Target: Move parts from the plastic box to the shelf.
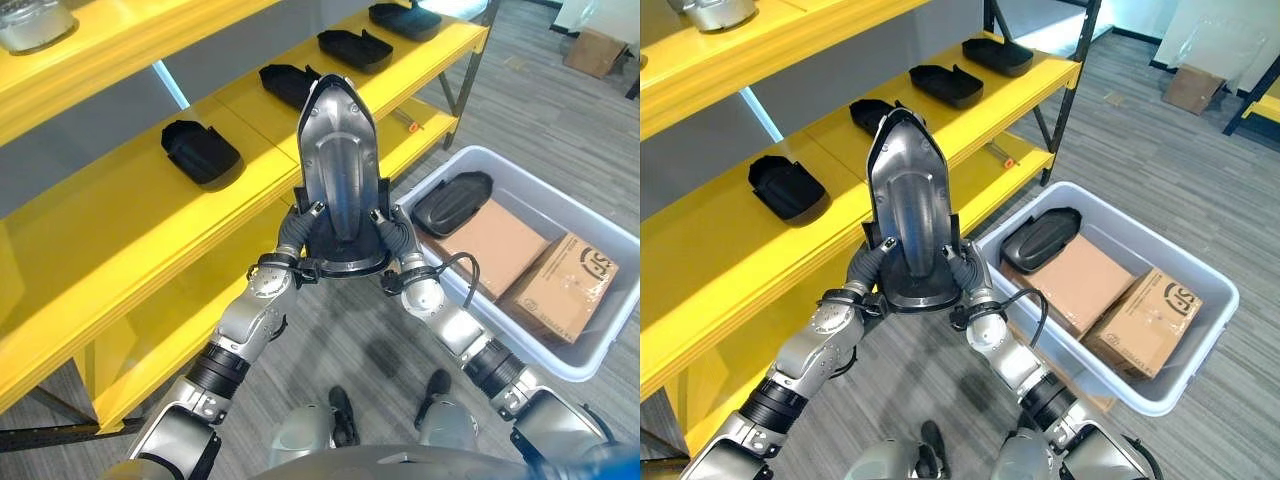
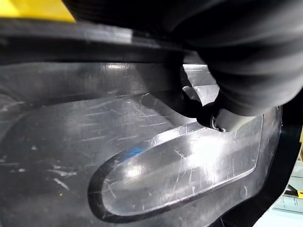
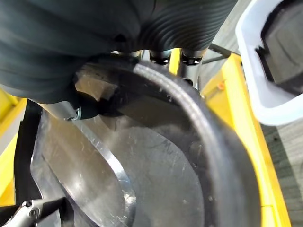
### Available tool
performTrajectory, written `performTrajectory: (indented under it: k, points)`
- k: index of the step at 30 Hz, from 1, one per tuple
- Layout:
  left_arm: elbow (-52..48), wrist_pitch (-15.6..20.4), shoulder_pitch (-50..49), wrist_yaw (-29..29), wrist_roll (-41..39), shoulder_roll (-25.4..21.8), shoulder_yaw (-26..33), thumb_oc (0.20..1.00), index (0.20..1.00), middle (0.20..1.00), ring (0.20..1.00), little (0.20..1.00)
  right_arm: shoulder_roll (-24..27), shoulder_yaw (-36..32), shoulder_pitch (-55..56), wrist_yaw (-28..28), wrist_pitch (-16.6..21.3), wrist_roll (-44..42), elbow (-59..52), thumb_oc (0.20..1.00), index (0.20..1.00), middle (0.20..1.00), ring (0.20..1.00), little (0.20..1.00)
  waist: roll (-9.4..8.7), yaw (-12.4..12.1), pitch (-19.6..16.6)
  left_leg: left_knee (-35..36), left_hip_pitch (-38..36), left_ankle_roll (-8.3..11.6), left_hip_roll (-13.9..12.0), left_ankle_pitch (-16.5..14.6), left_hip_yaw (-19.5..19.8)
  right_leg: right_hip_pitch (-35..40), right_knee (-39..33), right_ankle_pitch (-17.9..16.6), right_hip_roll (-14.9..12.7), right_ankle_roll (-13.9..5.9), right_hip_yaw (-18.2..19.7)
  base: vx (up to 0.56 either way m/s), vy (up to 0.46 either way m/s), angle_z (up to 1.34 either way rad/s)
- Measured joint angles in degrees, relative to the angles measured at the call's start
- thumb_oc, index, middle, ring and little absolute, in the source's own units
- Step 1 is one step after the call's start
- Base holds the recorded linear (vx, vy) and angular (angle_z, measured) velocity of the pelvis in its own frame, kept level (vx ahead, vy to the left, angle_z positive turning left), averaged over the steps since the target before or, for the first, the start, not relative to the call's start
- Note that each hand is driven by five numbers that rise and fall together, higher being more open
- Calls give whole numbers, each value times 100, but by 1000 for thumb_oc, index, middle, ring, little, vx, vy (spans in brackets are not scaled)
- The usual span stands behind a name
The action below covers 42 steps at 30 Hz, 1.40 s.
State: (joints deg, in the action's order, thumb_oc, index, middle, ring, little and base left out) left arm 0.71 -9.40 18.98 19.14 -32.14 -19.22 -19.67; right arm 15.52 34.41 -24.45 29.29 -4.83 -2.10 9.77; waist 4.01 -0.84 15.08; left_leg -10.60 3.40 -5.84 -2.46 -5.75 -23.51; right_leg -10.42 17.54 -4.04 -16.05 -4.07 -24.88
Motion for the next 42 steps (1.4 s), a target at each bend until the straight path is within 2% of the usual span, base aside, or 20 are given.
performTrajectory:
  k: [2,3,5,6,7,8,10,14,15,16,19,20,21,22,24,25,29,30,32,42]
  points:
    - [-237,2,-24,89,14,-4,0,200,200,200,200,200,172,-23,13,-60,-54,28,-304,200,200,200,200,200,16,-36,13,294,-37,40,24,205,246,220,343,688,706,65,277,-44,-47,57]
    - [-458,37,-121,137,40,-3,18,200,200,200,200,200,288,-56,4,-154,-12,106,-440,200,200,200,200,200,6,-92,39,370,-29,76,164,306,434,597,29,1160,1426,290,449,-25,-92,82]
    - [-488,38,-219,139,42,9,30,200,200,200,200,200,310,-6,30,-191,-5,108,-436,200,200,200,200,200,-192,-43,61,382,-8,335,530,472,745,1275,-1331,1125,1911,826,900,-56,-107,107]
    - [-491,38,-309,147,162,112,46,200,200,200,200,200,357,12,31,-252,88,103,-358,200,200,200,200,200,-201,-100,153,542,61,767,707,645,835,1434,-1720,715,1756,1130,875,-91,-146,91]
    - [-490,37,-329,138,174,25,56,200,200,200,200,200,287,30,24,-276,90,98,-292,200,200,200,200,200,-278,-214,226,389,116,724,596,542,658,1415,-1717,675,1654,1147,788,6,-99,163]
    - [-384,36,-242,113,176,55,67,200,200,200,200,200,210,26,-59,-263,87,69,-193,200,200,200,200,200,-370,-139,267,-71,379,835,37,467,292,1504,-1767,700,1515,1146,133,29,-67,145]
    - [-371,36,-223,93,178,73,124,200,200,200,200,200,192,24,-132,-261,48,60,-181,200,200,200,200,200,-427,-88,275,-312,464,913,-432,409,-271,1582,-1798,751,1439,1102,-235,10,24,154]
    - [-344,37,-235,57,157,-74,286,200,200,200,200,200,-12,53,-389,-354,26,122,124,200,200,200,200,200,-354,-206,280,-161,120,896,-768,415,-253,1509,-1365,924,1104,904,-437,54,148,43]
    - [-347,69,-234,37,137,-4,283,200,200,200,200,200,122,53,-392,-411,4,125,1,200,200,200,200,200,-180,-132,214,-56,-76,678,-901,834,-200,1368,-717,1220,950,631,-402,35,151,31]
    - [-346,104,-218,5,155,73,287,200,200,200,200,200,177,24,-404,-426,-1,134,-67,200,200,200,200,200,-29,-116,154,90,-177,726,-884,481,-71,1234,-299,1415,890,529,-393,129,301,44]
    - [-326,114,-198,-40,187,59,410,200,200,200,200,200,157,127,-585,-403,-261,180,-94,200,200,200,200,200,-116,-239,96,361,-82,562,-440,614,40,1093,-145,1465,527,356,-260,88,347,64]
    - [-265,109,-187,-74,180,-5,407,200,200,200,200,200,99,173,-616,-360,-360,172,-74,200,200,200,200,200,-154,-285,98,413,-66,659,-438,307,-47,1102,-108,1458,344,378,-267,189,561,61]
    - [-180,111,-137,-84,171,-17,429,200,200,200,200,200,26,180,-685,-327,-476,172,-51,200,200,200,200,200,-263,-297,114,60,-9,764,-608,183,-480,1118,-105,1447,230,331,-334,97,305,72]
    - [-90,113,-50,-132,160,16,460,200,200,200,200,200,26,149,-777,-333,-567,172,-22,200,200,200,200,200,-314,-259,100,-469,134,804,-1114,187,-633,1210,-124,1414,171,249,-467,212,529,72]
    - [76,107,-91,-159,178,270,482,200,200,200,200,200,122,136,-772,-443,-604,169,45,200,200,200,200,200,-129,-7,-6,-442,-88,992,-1663,506,-359,1430,235,1597,-11,-93,-606,277,628,75]
    - [167,104,-91,-153,178,296,479,200,200,200,200,200,118,214,-767,-422,-658,154,64,200,200,200,200,200,-169,-5,8,-453,-168,1205,-1488,341,-371,1462,365,1588,-199,-133,-584,246,530,47]
    - [245,23,-48,-185,164,194,442,200,200,200,200,200,106,226,-767,-449,-755,54,139,200,200,200,200,200,-260,-14,-8,-301,-307,803,-896,247,-268,1470,506,1034,-677,40,-382,161,367,27]
    - [245,2,-52,-194,164,218,439,200,200,200,200,200,96,224,-758,-455,-749,55,169,200,200,200,200,200,-232,-5,3,-160,-417,773,-878,248,-221,1342,840,1207,-694,-63,-272,219,484,38]
    - [261,-44,-34,-274,163,-20,448,200,200,200,200,200,-114,201,-782,-448,-746,77,298,200,200,200,200,200,-376,-261,-72,49,-567,780,-726,250,-200,1179,104,1264,-52,9,-297,255,409,27]
    - [272,-174,63,-299,181,-5,445,200,200,200,200,200,-128,152,-770,-340,-855,122,256,200,200,200,200,200,-333,-275,-152,146,-650,735,-716,179,13,1066,170,963,90,47,-37,193,43,6]
